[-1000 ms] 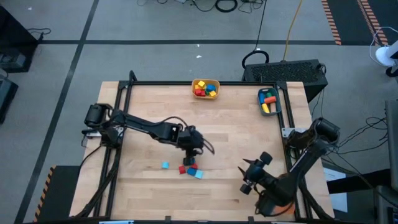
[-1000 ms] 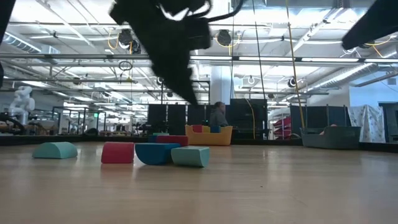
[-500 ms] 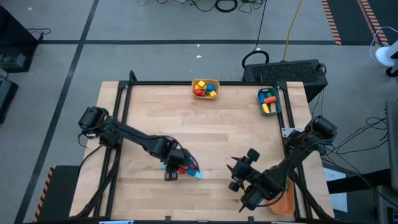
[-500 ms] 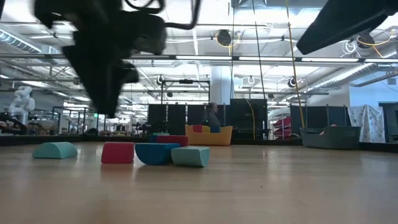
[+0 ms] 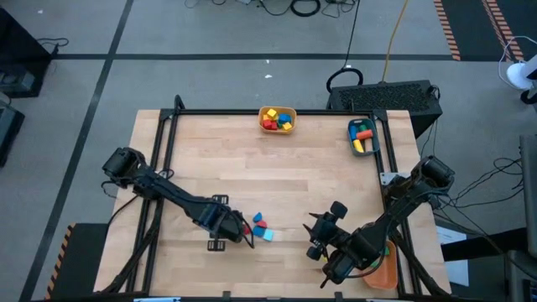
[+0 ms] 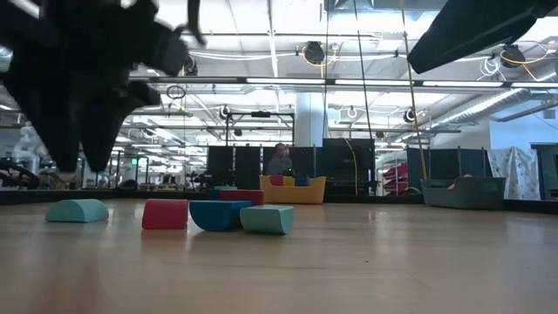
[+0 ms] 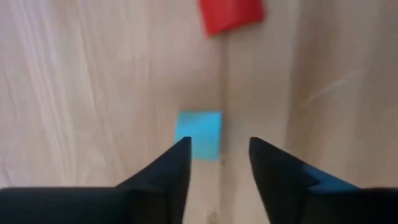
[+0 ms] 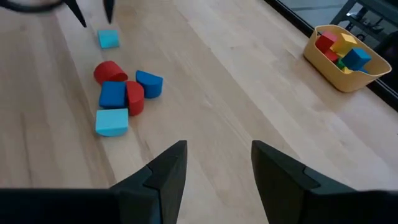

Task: Sort blocks by size
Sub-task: Put the light blue half circle block into the orange bin

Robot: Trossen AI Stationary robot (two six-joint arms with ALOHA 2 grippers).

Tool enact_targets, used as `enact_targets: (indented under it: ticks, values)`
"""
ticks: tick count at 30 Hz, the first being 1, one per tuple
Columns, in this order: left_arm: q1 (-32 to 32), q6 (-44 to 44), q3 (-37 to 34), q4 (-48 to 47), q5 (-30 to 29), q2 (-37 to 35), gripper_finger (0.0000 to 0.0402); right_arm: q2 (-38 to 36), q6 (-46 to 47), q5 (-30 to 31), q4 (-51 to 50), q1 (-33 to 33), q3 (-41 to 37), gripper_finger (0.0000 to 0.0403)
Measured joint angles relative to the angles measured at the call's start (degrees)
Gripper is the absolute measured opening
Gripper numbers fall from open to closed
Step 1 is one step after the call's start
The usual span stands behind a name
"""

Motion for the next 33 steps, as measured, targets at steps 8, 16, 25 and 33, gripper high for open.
enact_targets:
  ticks: [8, 16, 25, 33]
  values:
    - [2.3, -0.4, -7.0, 1.9, -1.3, 0.1, 0.0281, 0.0, -1.3, -1.5, 1.8, 0.0, 0.0, 0.0164]
    - [3.6, 2.8, -10.1, 4.5, -3.0, 0.0, 0.0289, 0.0, -1.3, -1.5, 2.2, 0.0, -0.1, 0.0164]
    - [3.2, 9.2, -10.4, 7.0, -3.3, 0.0, 0.0252, 0.0, -1.3, -1.5, 2.2, 0.0, -0.1, 0.0164]
    - [2.9, 14.9, -9.9, 8.4, -4.3, 0.1, 0.0251, 0.0, -1.3, -1.4, 2.1, -0.1, -0.1, 0.0164]
